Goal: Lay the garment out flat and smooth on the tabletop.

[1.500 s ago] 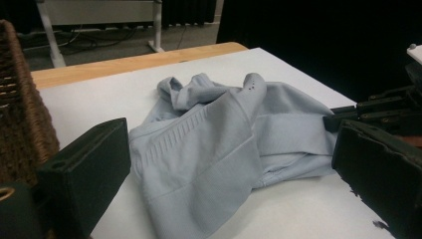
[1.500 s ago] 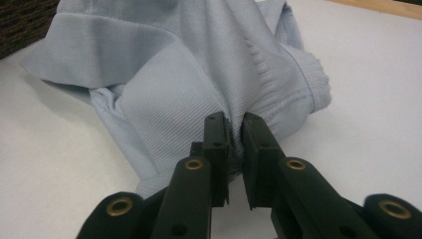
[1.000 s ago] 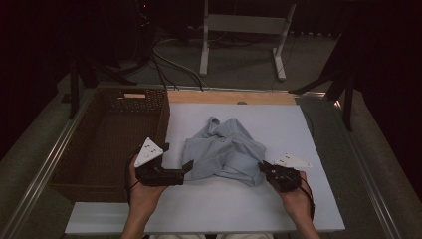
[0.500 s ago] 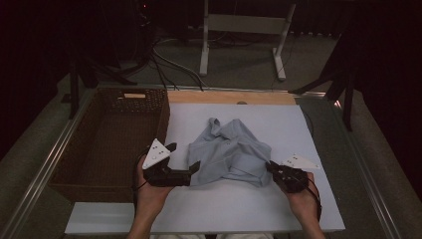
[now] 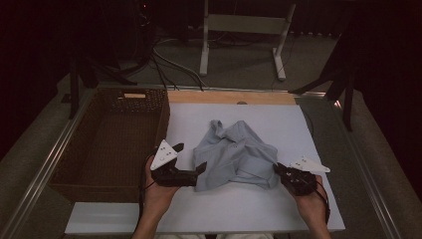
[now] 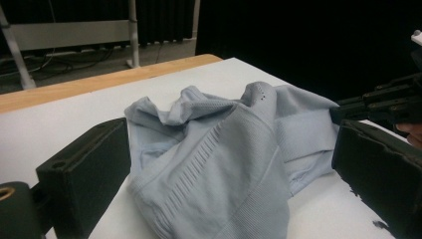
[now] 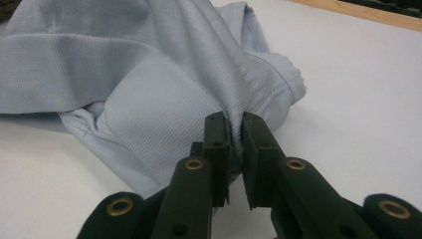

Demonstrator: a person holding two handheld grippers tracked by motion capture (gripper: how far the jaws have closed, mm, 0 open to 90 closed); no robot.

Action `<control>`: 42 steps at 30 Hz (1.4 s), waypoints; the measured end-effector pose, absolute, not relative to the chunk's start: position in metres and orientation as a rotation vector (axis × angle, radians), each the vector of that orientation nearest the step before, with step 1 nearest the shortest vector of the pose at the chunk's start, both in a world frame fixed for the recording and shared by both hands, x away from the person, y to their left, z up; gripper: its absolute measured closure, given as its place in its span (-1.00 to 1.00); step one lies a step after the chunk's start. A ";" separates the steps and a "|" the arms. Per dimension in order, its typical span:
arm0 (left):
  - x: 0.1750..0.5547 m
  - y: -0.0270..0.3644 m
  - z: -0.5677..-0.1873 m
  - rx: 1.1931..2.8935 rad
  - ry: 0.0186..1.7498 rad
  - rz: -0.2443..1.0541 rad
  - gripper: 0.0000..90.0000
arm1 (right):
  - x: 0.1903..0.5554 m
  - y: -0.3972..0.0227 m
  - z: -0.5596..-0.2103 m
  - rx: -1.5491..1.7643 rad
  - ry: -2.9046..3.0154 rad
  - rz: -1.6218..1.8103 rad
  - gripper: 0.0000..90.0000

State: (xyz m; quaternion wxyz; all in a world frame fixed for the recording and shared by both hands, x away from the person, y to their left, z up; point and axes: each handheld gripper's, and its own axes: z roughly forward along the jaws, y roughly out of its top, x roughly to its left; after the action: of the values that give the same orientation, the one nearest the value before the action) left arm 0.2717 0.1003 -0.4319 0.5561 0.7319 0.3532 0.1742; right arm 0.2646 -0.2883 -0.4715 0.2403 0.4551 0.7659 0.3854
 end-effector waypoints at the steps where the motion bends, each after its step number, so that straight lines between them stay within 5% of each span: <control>1: 0.272 0.099 -0.433 1.731 0.832 0.413 -0.92 | 0.264 -0.289 -0.471 1.246 2.095 1.053 0.84; 27: 0.295 0.075 -0.454 1.759 0.825 0.398 -0.91 | 0.251 -0.321 -0.477 1.309 2.102 1.021 0.80; 36: 0.305 0.072 -0.461 1.785 0.857 0.410 -0.91 | 0.254 -0.319 -0.479 1.334 2.082 1.067 -0.06; 42: 0.312 0.068 -0.469 1.807 0.877 0.398 -0.91 | 0.254 -0.317 -0.480 1.334 2.071 1.091 -0.26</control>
State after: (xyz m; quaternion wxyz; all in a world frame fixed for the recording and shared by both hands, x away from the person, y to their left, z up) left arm 0.3119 0.0676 -0.4686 0.5202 0.7537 0.3657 0.1661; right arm 0.2544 -0.3174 -0.4797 0.2217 0.4828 0.7495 0.3949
